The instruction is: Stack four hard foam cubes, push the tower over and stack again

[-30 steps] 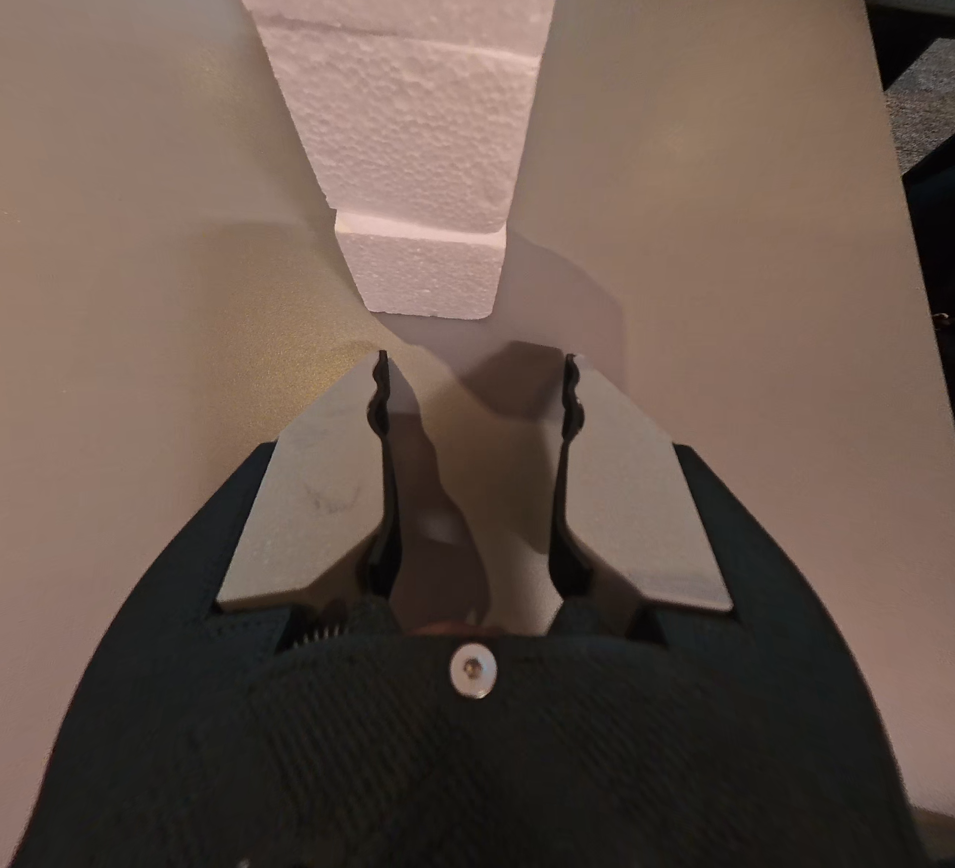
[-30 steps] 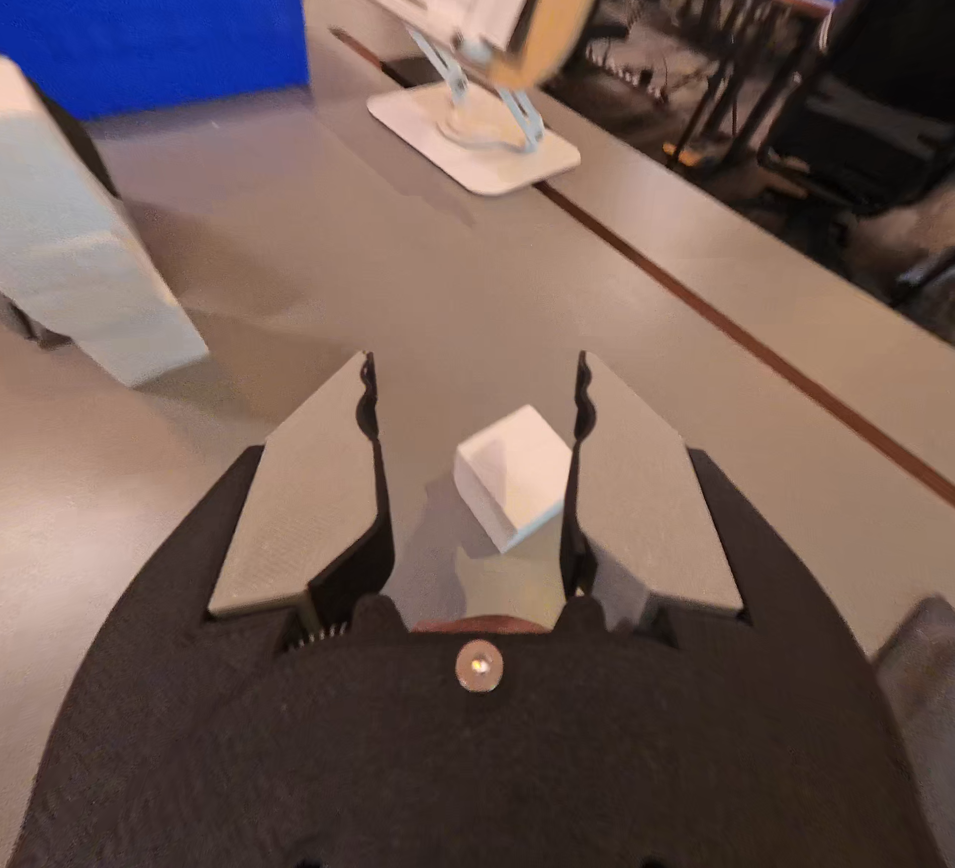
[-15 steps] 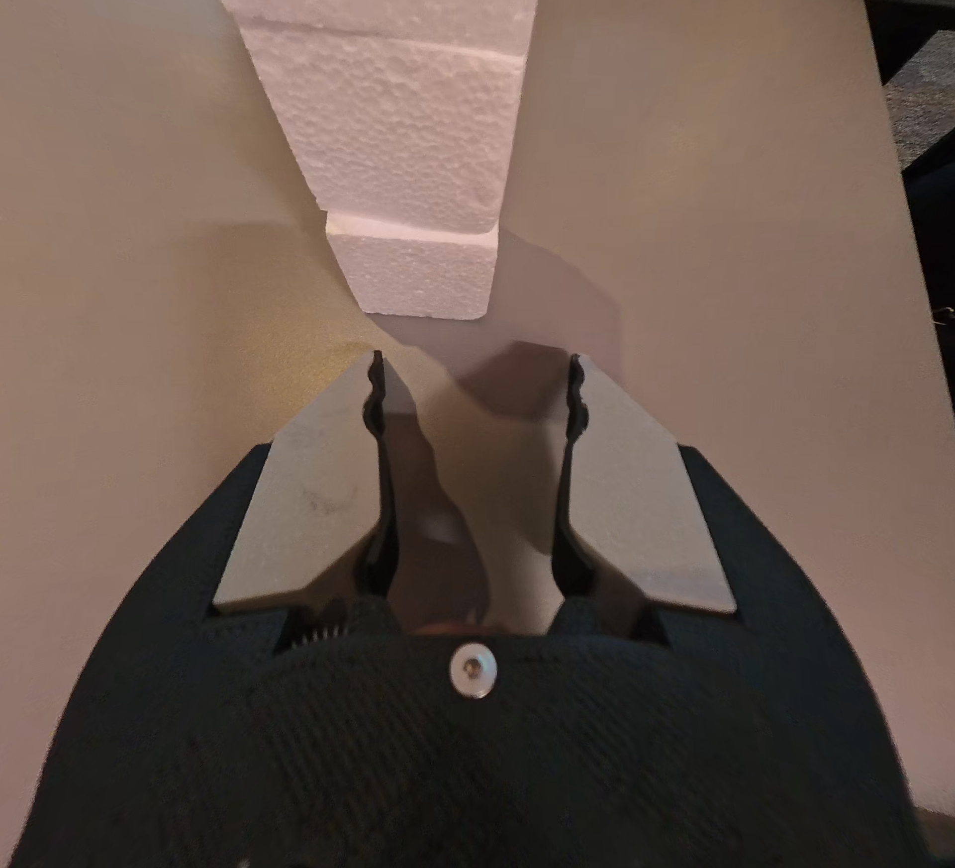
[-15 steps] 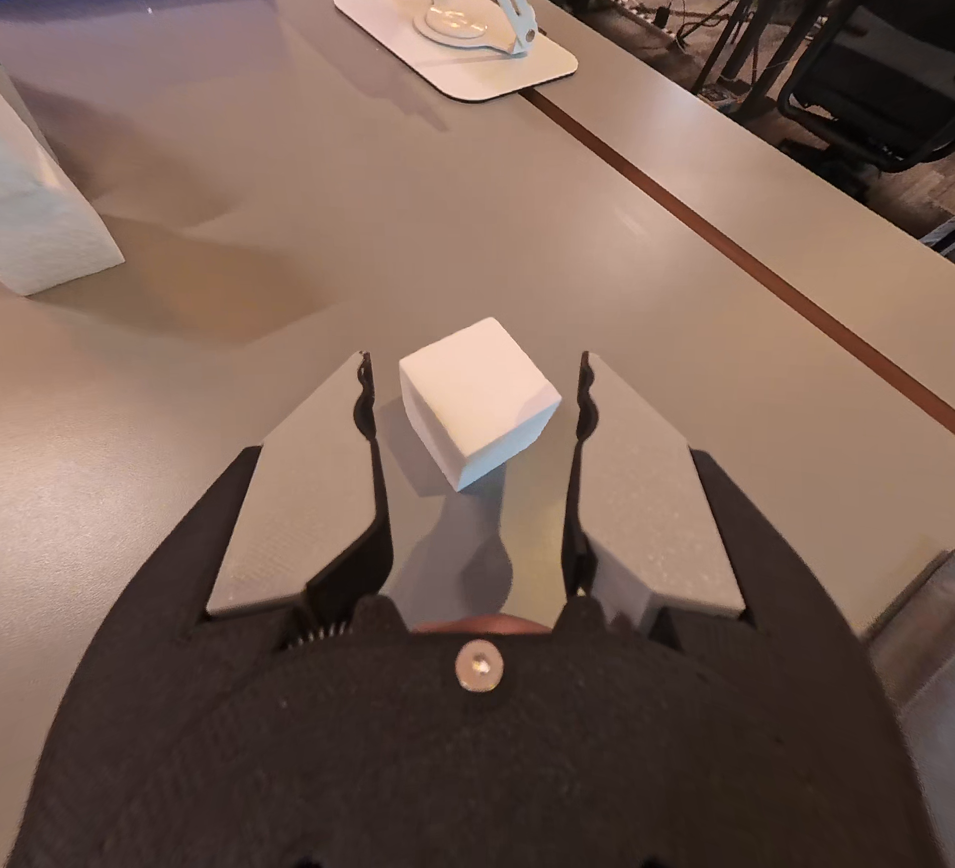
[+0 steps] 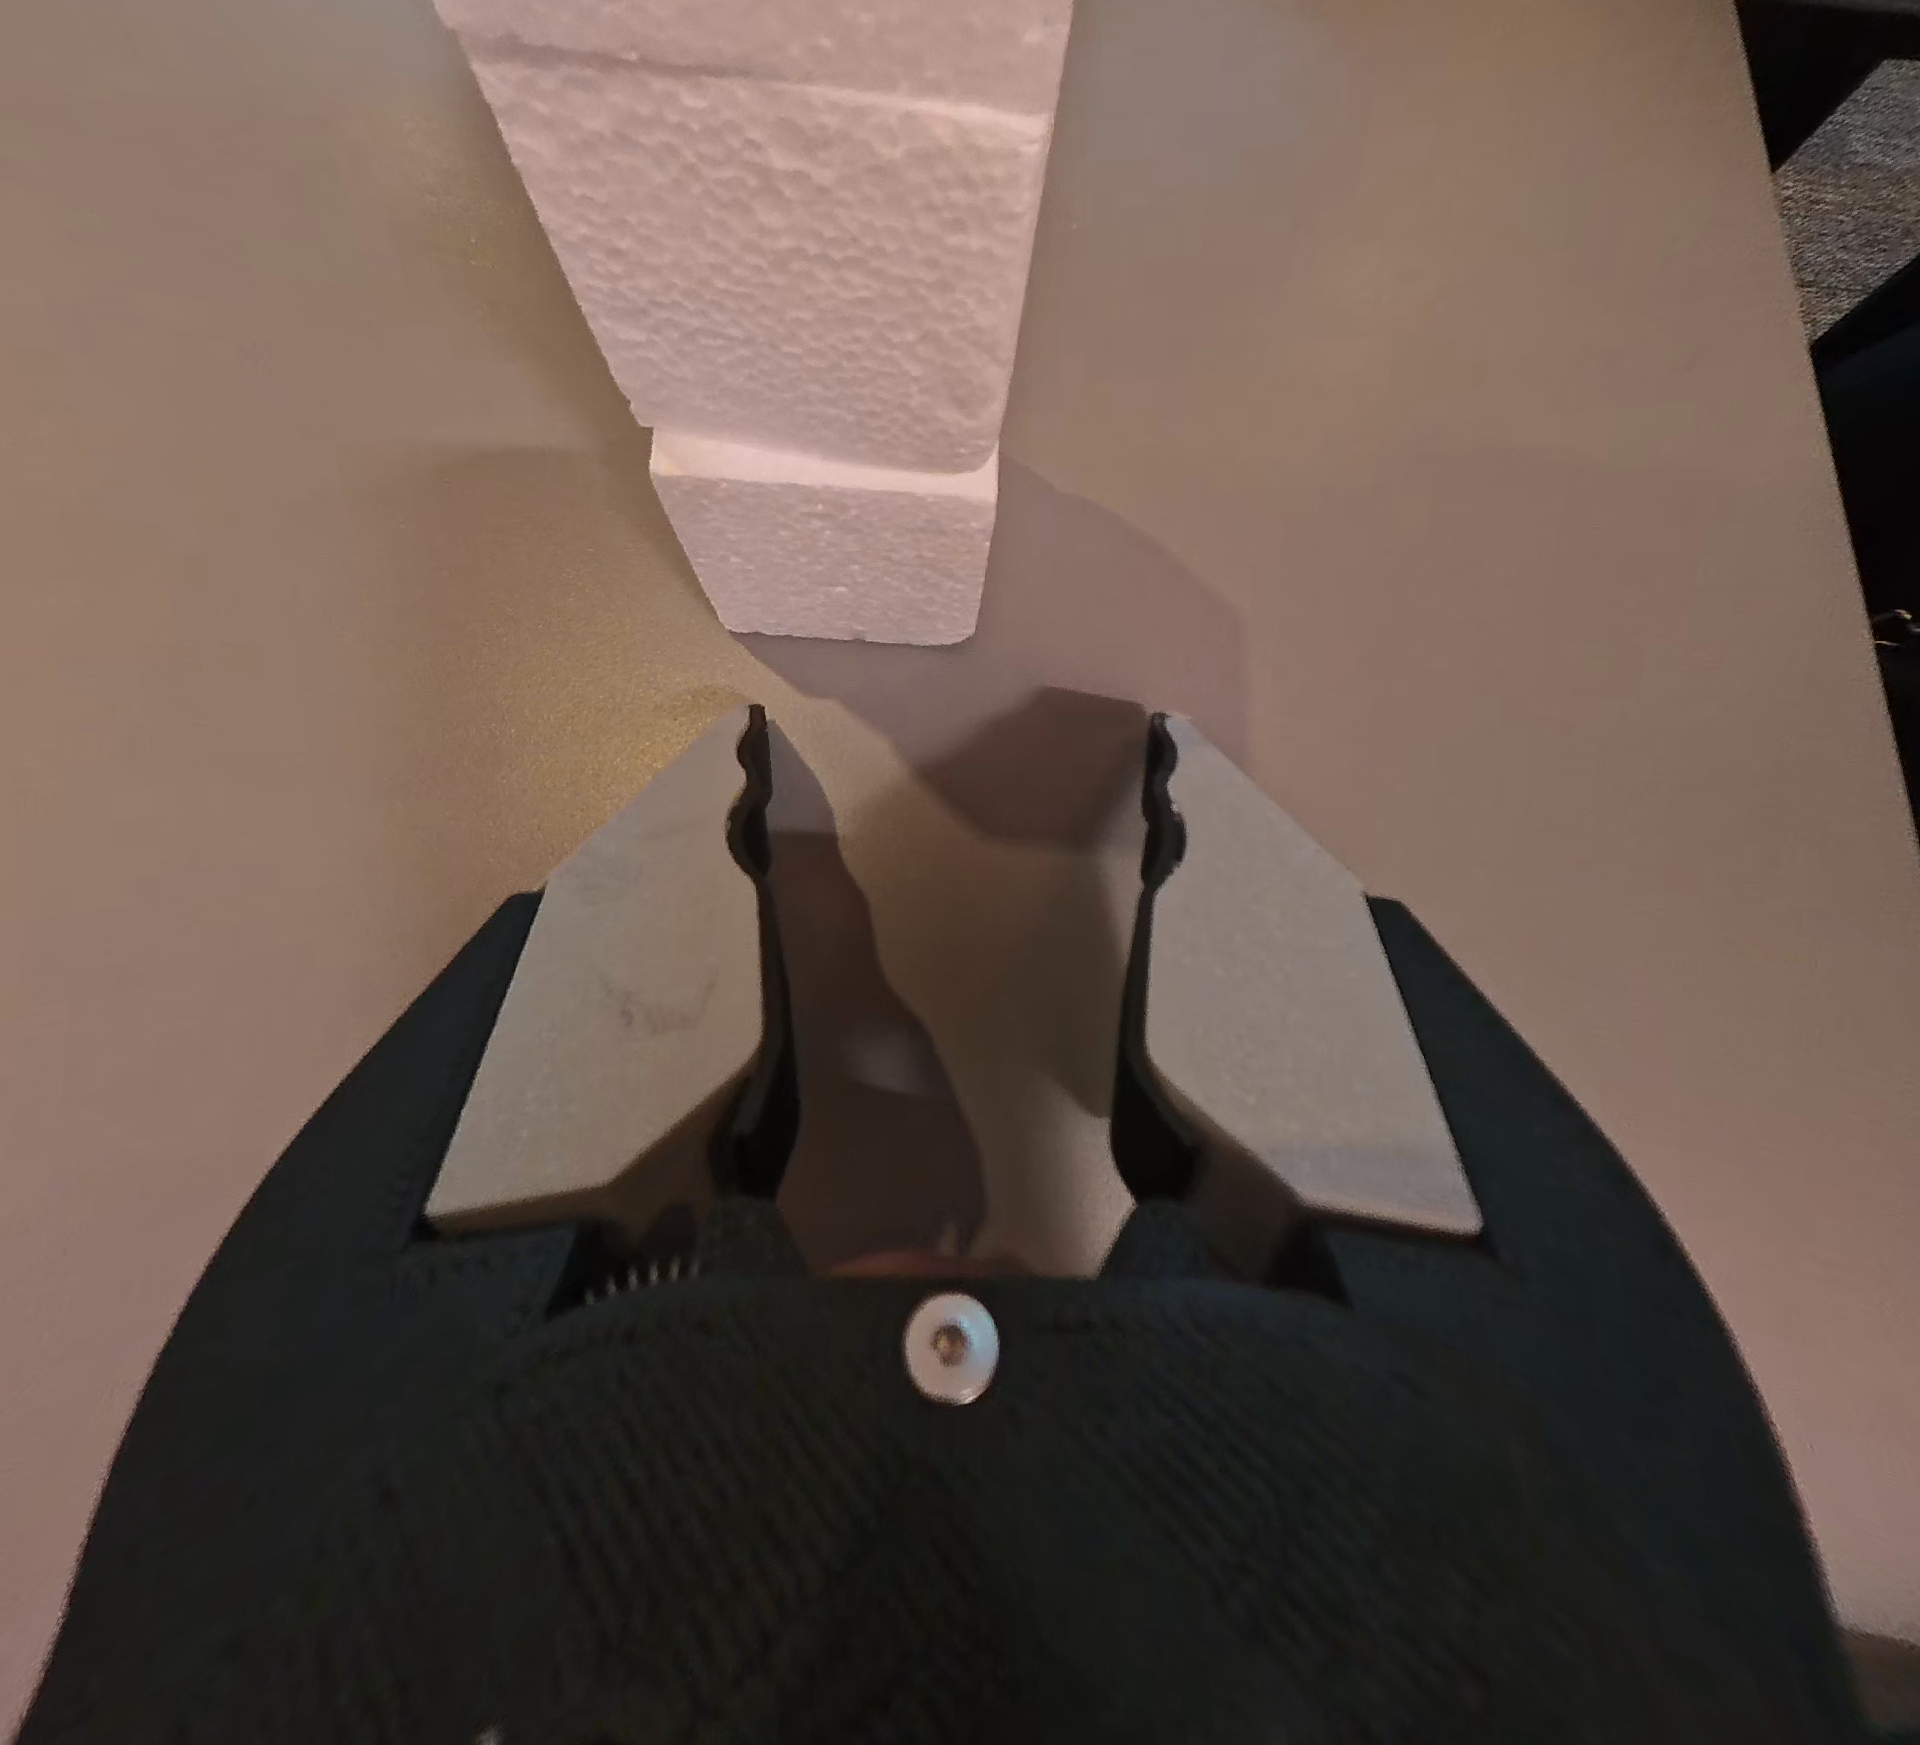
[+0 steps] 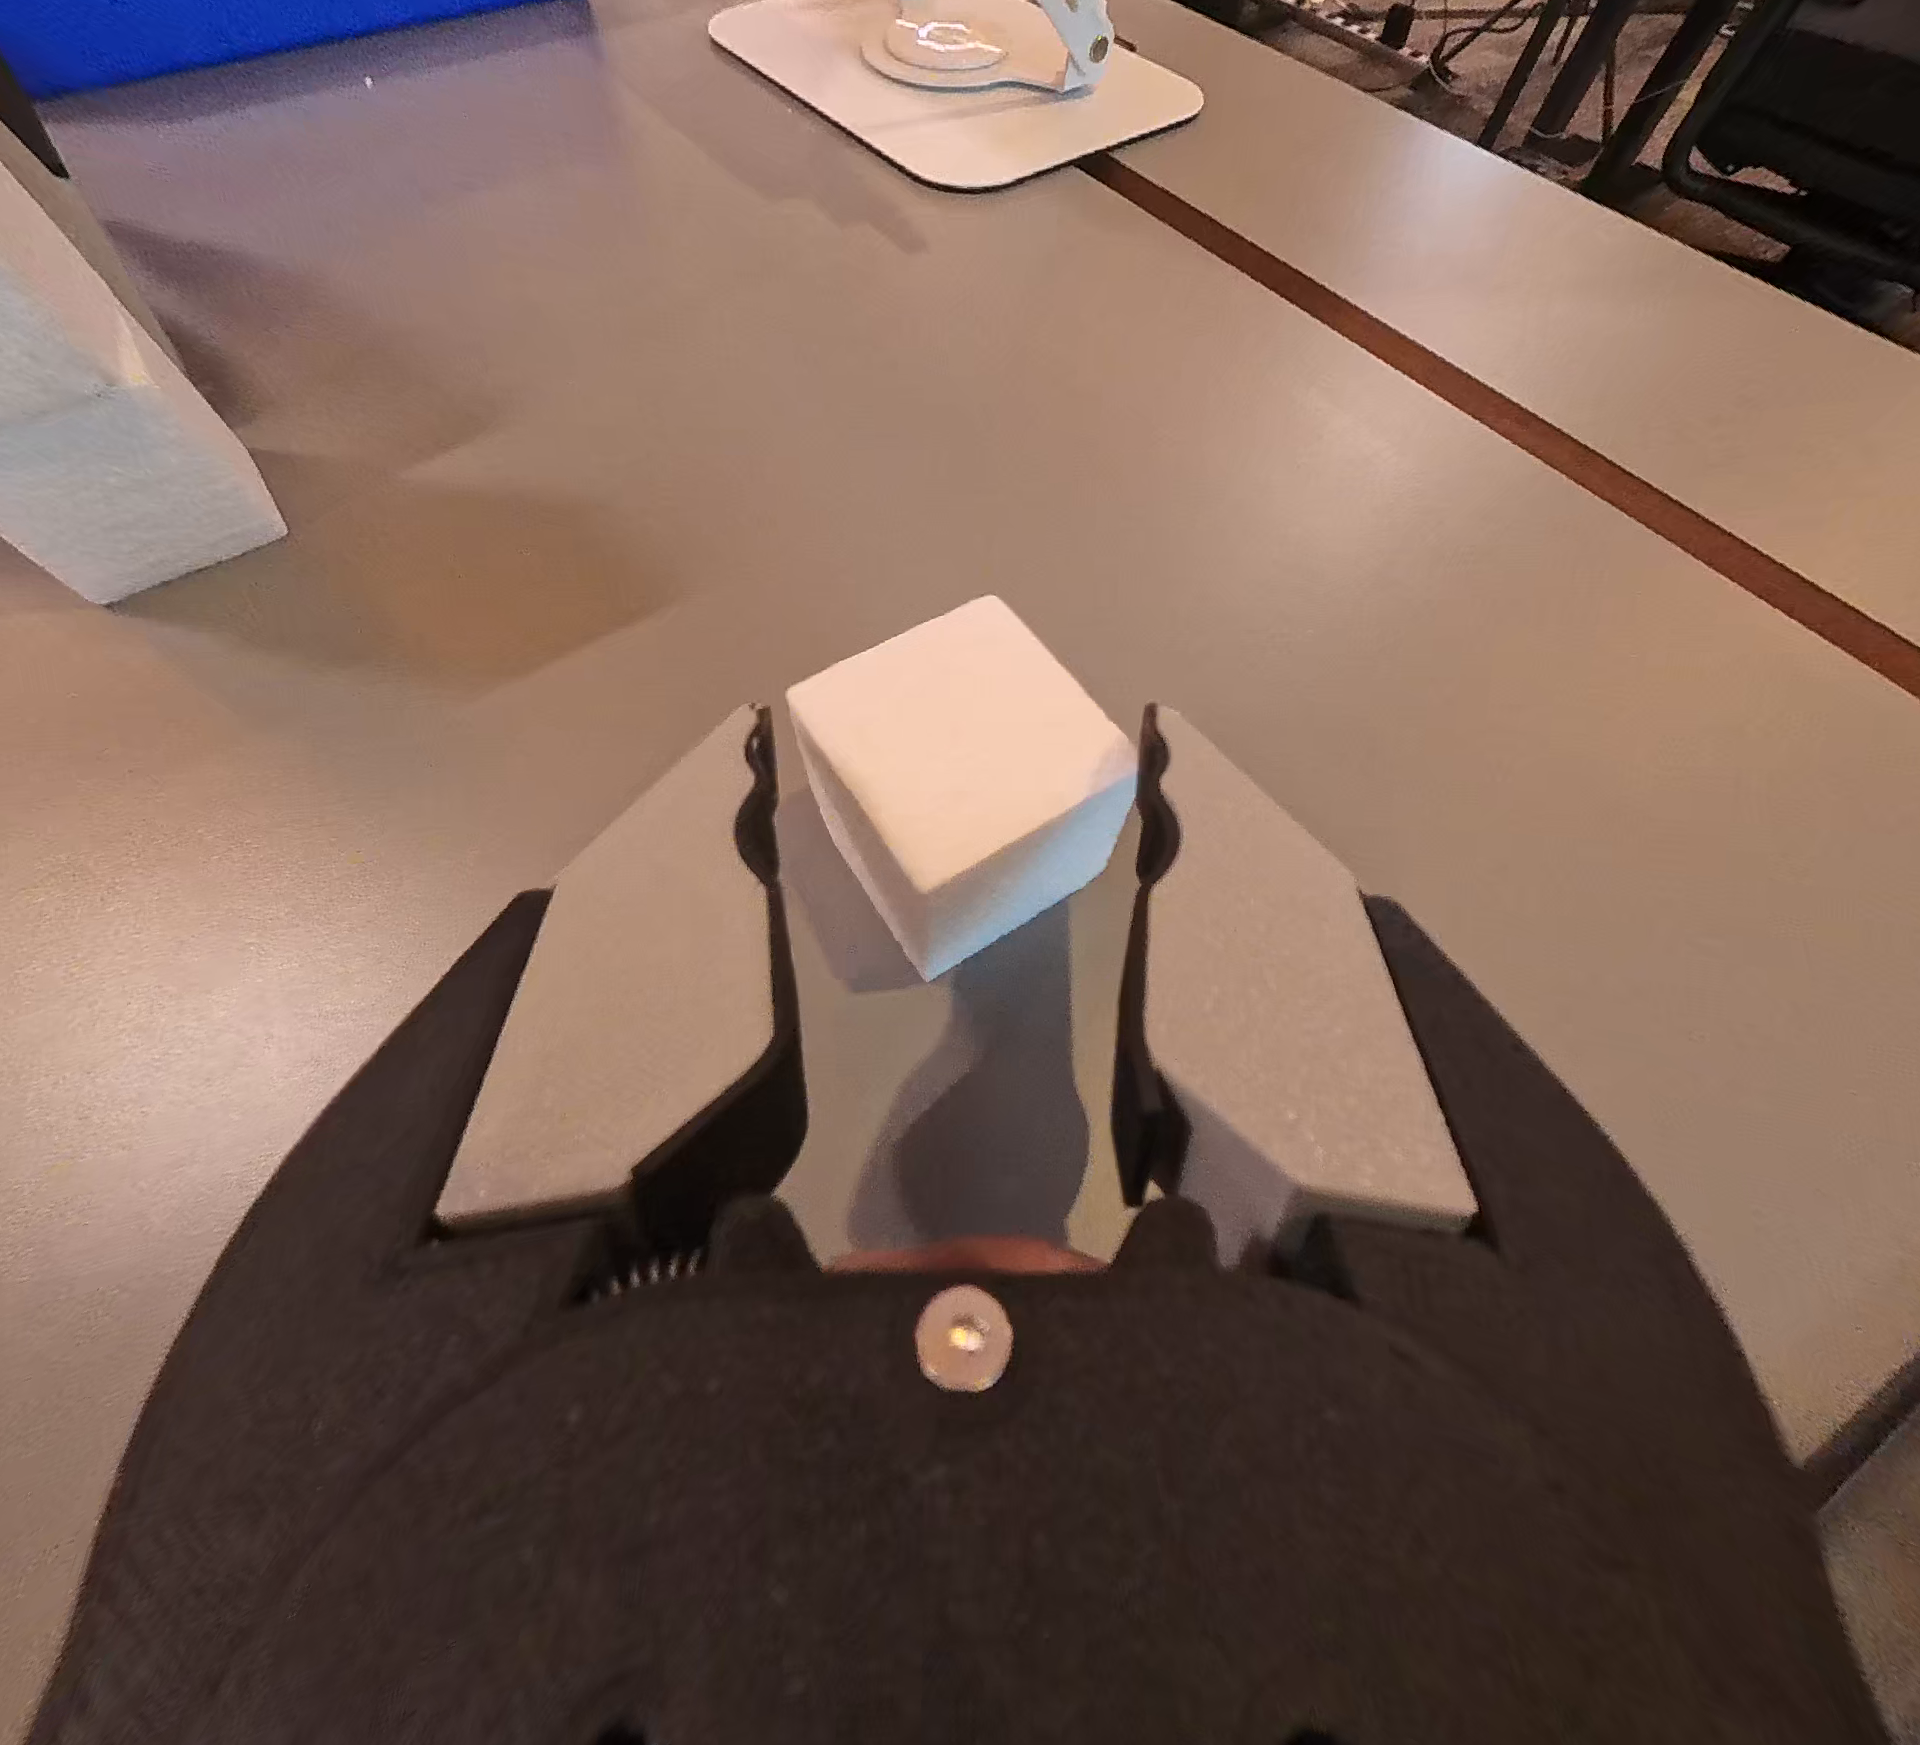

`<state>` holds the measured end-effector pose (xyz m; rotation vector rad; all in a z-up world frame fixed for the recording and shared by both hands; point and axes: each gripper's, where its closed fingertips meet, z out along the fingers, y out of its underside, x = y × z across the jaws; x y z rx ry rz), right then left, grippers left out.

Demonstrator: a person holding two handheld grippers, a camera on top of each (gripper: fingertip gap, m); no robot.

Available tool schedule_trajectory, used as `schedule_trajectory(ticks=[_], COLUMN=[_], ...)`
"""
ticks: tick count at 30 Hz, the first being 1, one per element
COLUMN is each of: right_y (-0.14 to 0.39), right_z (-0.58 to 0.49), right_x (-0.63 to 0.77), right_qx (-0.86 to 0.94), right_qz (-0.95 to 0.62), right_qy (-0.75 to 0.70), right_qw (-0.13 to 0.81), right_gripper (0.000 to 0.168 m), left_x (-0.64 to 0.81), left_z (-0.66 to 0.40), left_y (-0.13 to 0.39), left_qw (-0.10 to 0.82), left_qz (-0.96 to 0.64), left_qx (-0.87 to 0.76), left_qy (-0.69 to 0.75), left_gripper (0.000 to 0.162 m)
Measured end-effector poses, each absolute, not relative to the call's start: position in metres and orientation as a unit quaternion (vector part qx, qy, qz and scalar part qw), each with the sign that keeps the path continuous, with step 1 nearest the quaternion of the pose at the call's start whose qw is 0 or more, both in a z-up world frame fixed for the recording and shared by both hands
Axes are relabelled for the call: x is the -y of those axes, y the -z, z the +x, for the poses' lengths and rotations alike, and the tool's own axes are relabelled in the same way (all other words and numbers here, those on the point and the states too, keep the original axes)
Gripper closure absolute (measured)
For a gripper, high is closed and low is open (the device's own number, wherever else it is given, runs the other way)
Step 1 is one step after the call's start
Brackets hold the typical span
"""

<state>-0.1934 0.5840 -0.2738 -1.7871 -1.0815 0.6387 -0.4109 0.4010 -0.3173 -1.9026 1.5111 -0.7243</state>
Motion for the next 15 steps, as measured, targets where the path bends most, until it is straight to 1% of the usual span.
schedule_trajectory(ticks=[2,4,15], right_y=[0.273,0.271,0.280], right_z=[-0.191,-0.190,-0.192], right_x=[-0.586,-0.588,-0.591], right_qx=[0.430,0.420,0.425], right_qz=[-0.728,-0.729,-0.742], right_qy=[-0.269,-0.275,-0.251], right_qw=[0.461,0.465,0.453], right_gripper=[0.099,0.090,0.088], left_x=[-0.401,-0.401,-0.401], left_z=[-0.411,-0.411,-0.410], left_y=[0.317,0.317,0.318], left_qw=[0.299,0.299,0.299], left_qz=[-0.716,-0.716,-0.716], left_qx=[-0.569,-0.569,-0.570], left_qy=[0.272,0.272,0.272], left_gripper=[0.091,0.091,0.090])
